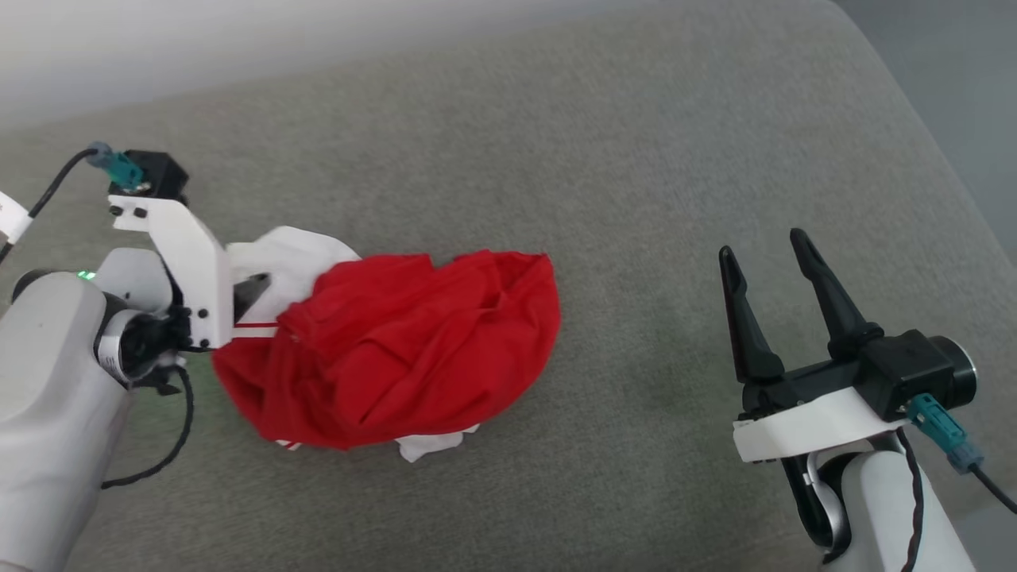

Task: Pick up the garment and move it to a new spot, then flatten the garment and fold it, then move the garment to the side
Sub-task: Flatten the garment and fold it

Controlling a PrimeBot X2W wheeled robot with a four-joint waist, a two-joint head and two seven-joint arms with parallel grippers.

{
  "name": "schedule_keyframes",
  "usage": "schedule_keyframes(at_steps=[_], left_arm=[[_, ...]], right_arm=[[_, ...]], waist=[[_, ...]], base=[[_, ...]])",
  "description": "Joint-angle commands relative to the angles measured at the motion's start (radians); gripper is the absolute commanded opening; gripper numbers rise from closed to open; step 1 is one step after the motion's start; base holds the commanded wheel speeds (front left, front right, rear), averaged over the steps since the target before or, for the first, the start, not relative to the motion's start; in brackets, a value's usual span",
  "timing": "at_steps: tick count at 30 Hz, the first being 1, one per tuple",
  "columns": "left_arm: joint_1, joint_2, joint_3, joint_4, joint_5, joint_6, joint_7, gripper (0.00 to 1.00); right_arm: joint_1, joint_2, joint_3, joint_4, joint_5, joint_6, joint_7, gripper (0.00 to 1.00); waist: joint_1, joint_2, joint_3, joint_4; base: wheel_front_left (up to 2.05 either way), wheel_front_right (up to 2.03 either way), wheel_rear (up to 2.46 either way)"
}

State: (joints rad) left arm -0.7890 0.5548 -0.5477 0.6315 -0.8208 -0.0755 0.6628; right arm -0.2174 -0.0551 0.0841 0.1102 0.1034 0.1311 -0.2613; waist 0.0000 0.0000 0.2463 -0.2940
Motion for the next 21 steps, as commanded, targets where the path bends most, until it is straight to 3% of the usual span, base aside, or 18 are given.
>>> schedule_keyframes(at_steps=[1,10,11,12,17,21], left_arm=[[-0.014,0.002,-0.001,0.011,-0.003,0.007,0.012,1.00],[-0.014,-0.027,-0.077,0.187,0.027,0.064,0.182,1.00],[-0.013,-0.035,-0.085,0.192,0.023,0.051,0.195,0.43],[-0.016,-0.041,-0.085,0.190,0.017,0.039,0.189,0.00],[-0.051,-0.034,-0.066,0.175,0.011,0.019,0.151,0.00],[-0.090,0.008,-0.030,0.133,0.011,0.028,0.084,0.00]], right_arm=[[-0.012,0.004,-0.001,-0.003,0.005,-0.001,-0.005,1.00],[-0.033,0.005,-0.005,-0.020,0.010,-0.001,-0.005,1.00],[-0.035,0.005,-0.006,-0.020,0.009,-0.001,-0.005,1.00],[-0.036,0.005,-0.008,-0.020,0.009,-0.001,-0.005,1.00],[-0.035,0.005,-0.020,-0.018,0.001,-0.001,-0.005,1.00],[-0.022,0.004,-0.038,-0.016,-0.007,-0.001,-0.005,1.00]], waist=[[0.0000,0.0000,0.029,-0.024],[0.0000,0.0000,0.078,-0.043],[0.0000,0.0000,0.079,-0.041],[0.0000,0.0000,0.081,-0.038],[0.0000,0.0000,0.072,-0.006],[0.0000,0.0000,0.052,0.032]], base=[[0.00,0.00,0.00],[0.00,0.00,0.00],[0.00,0.00,0.00],[0.00,0.00,0.00],[0.00,0.00,0.00],[0.00,0.00,0.00]])
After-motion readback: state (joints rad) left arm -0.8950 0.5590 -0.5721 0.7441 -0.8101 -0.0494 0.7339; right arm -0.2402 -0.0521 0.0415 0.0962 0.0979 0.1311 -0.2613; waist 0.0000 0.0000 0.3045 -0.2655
